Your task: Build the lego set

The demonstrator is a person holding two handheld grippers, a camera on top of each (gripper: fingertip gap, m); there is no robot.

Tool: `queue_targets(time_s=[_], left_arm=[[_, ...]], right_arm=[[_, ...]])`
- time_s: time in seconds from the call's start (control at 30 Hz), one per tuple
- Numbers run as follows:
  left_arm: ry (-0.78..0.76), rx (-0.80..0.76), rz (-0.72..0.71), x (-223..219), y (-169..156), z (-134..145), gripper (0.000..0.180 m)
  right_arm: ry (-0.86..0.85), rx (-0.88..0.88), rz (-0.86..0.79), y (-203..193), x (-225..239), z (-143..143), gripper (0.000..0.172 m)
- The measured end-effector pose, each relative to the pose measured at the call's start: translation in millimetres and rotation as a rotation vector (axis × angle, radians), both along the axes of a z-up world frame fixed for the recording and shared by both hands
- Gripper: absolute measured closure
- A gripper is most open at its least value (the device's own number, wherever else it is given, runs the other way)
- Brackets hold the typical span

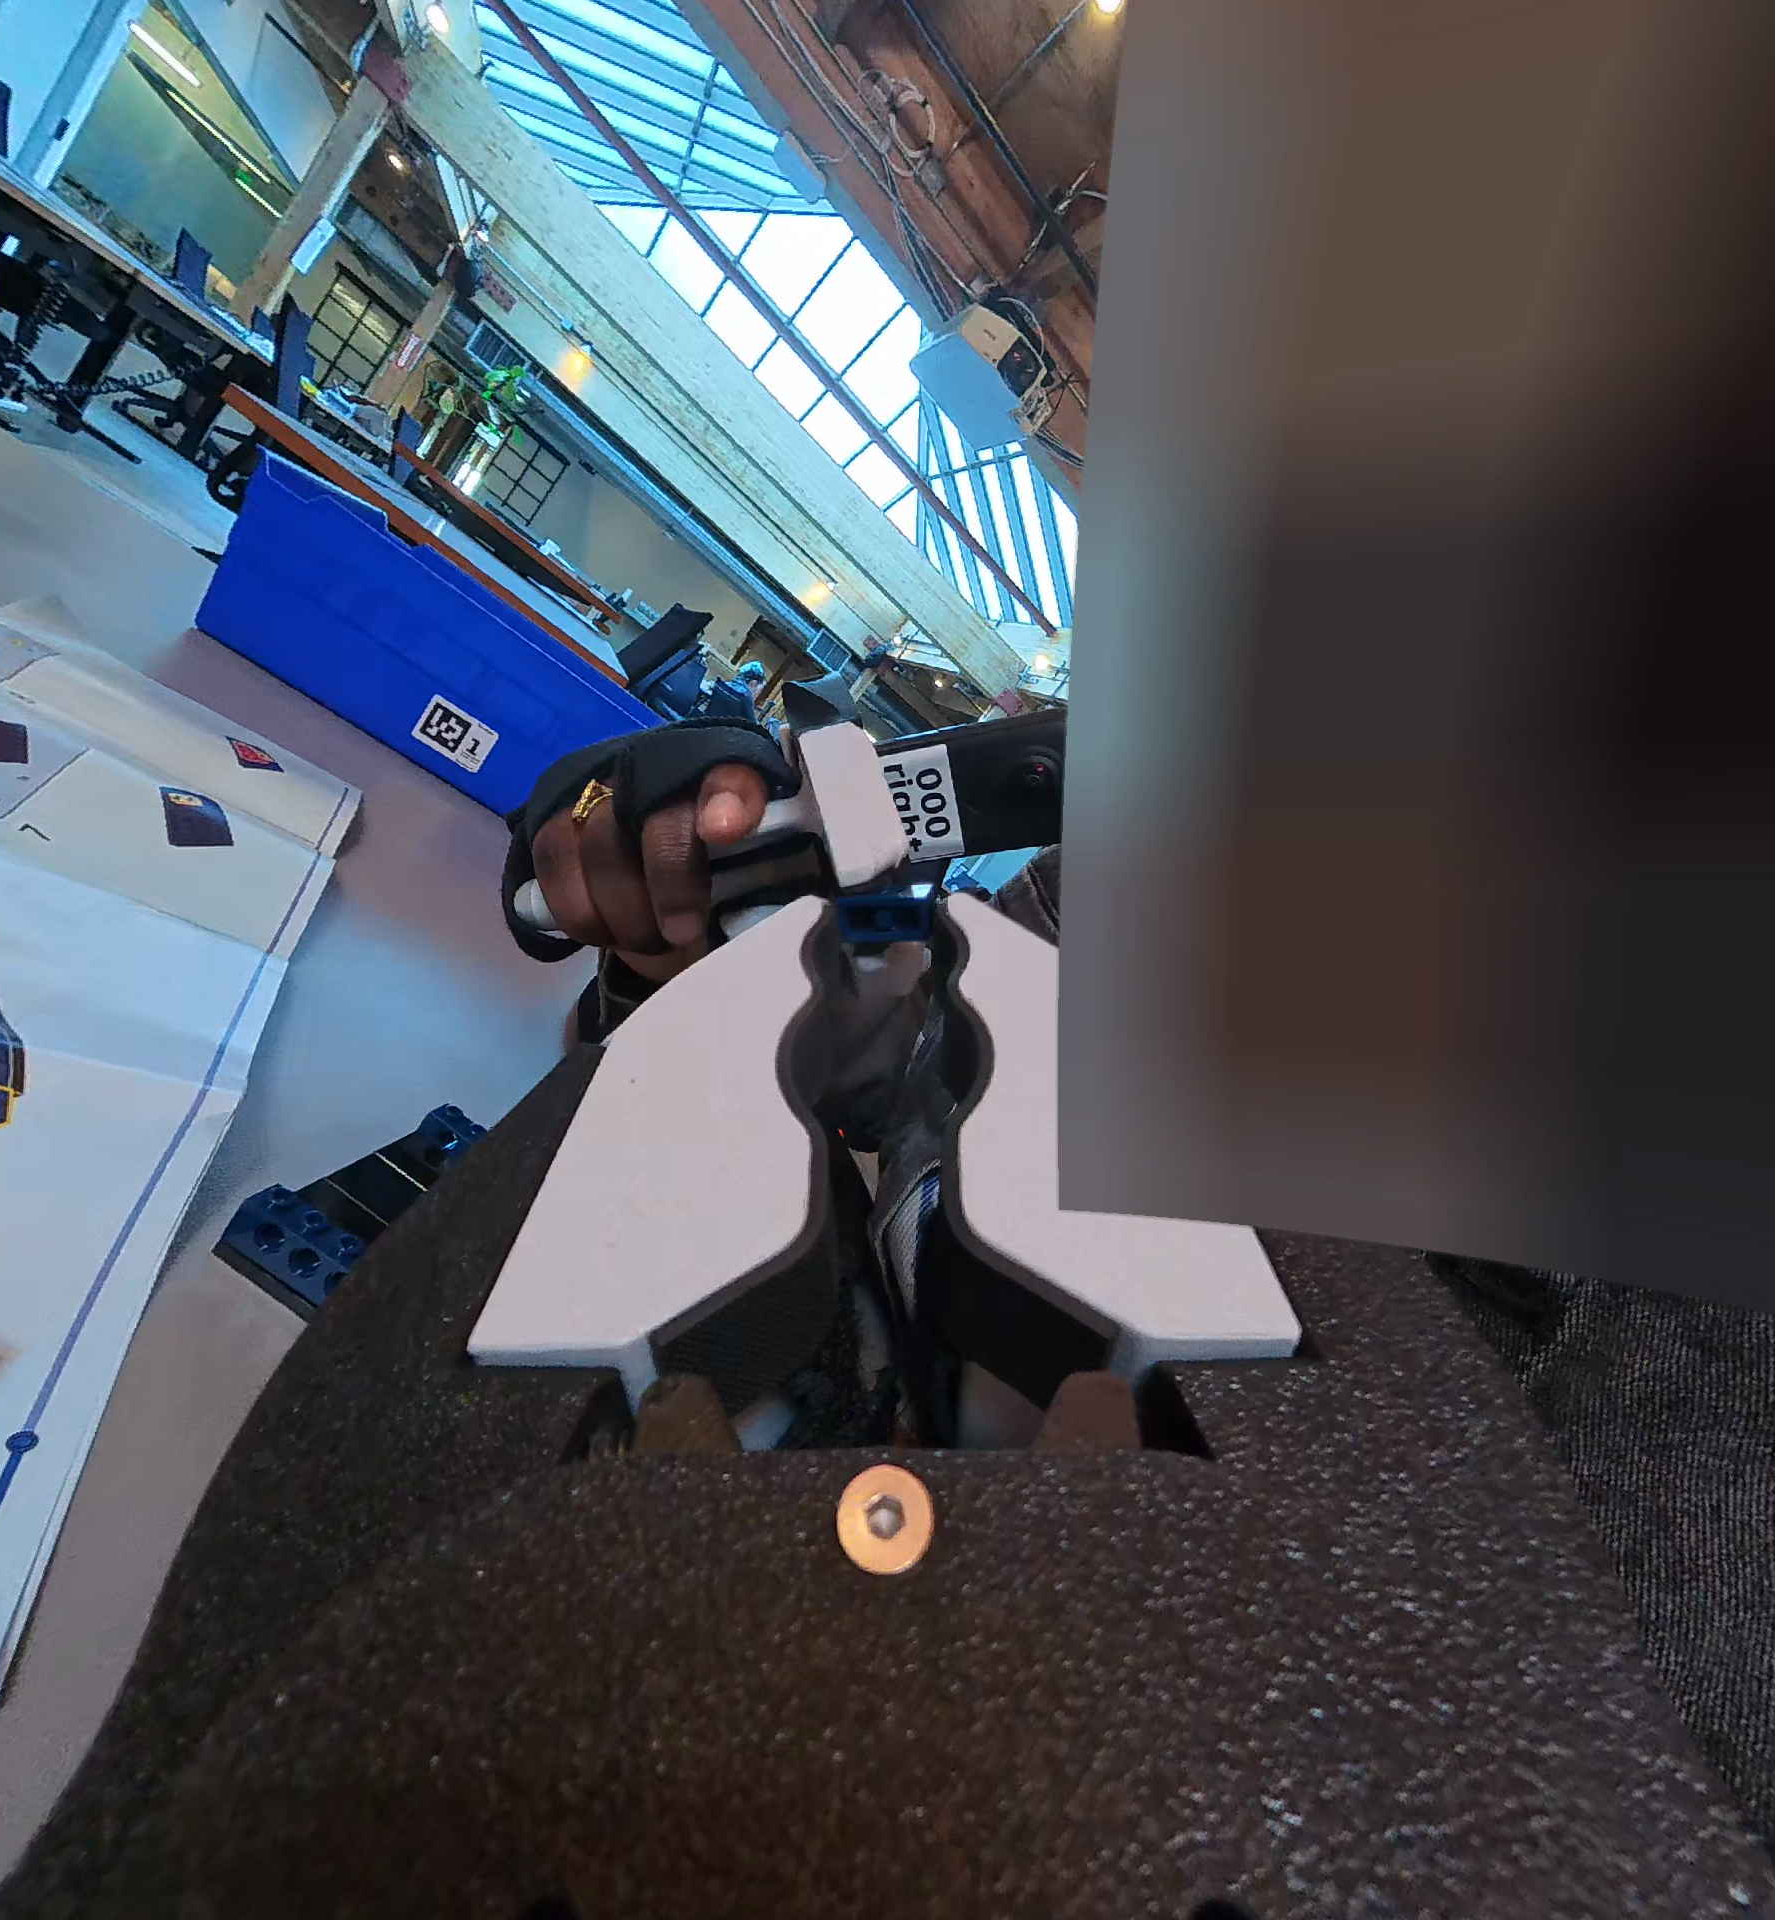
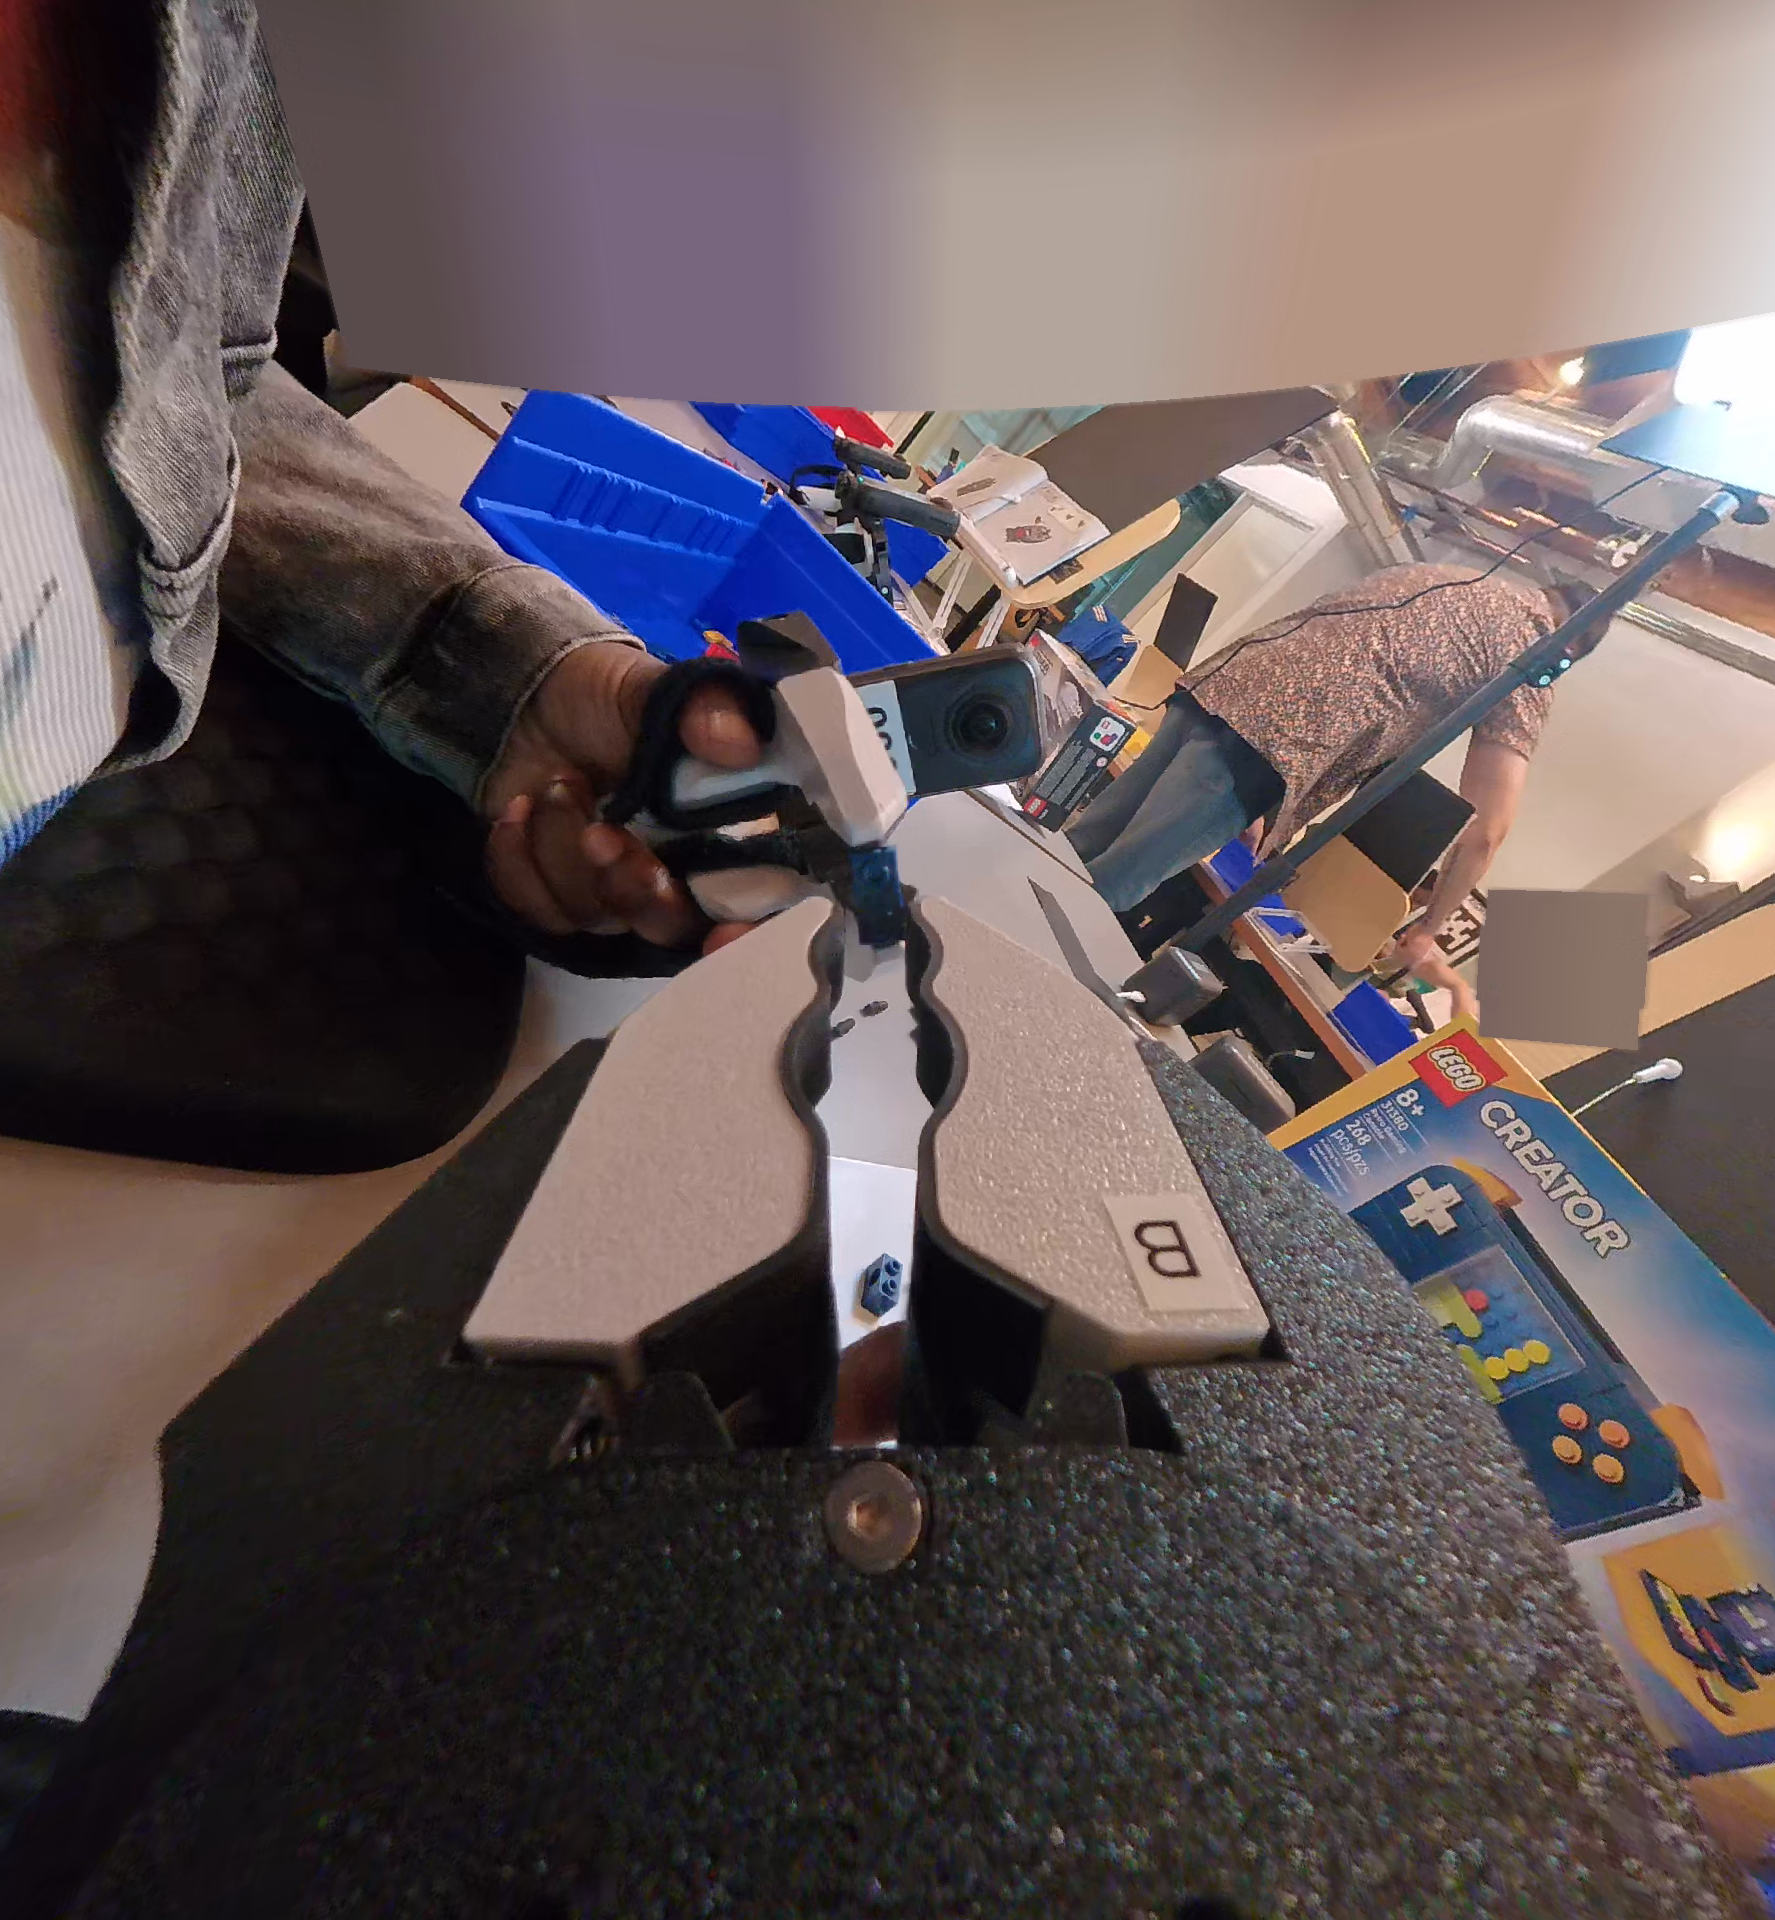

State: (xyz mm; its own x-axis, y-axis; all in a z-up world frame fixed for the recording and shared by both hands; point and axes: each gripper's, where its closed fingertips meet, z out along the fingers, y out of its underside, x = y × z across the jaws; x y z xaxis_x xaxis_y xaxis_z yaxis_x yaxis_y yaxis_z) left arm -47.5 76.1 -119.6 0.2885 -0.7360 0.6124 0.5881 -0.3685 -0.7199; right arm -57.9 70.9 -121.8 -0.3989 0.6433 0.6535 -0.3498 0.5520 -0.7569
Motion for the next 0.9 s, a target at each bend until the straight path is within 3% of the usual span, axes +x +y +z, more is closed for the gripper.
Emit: queue_targets(time_s=[0.9], left_arm=[[0.000, -0.024, -0.005, -0.5, 1.8, -2.4, 0.164]], right_arm=[[-0.019, -0.032, 0.009, 1.5, 0.0, -1.1, 0.163]])
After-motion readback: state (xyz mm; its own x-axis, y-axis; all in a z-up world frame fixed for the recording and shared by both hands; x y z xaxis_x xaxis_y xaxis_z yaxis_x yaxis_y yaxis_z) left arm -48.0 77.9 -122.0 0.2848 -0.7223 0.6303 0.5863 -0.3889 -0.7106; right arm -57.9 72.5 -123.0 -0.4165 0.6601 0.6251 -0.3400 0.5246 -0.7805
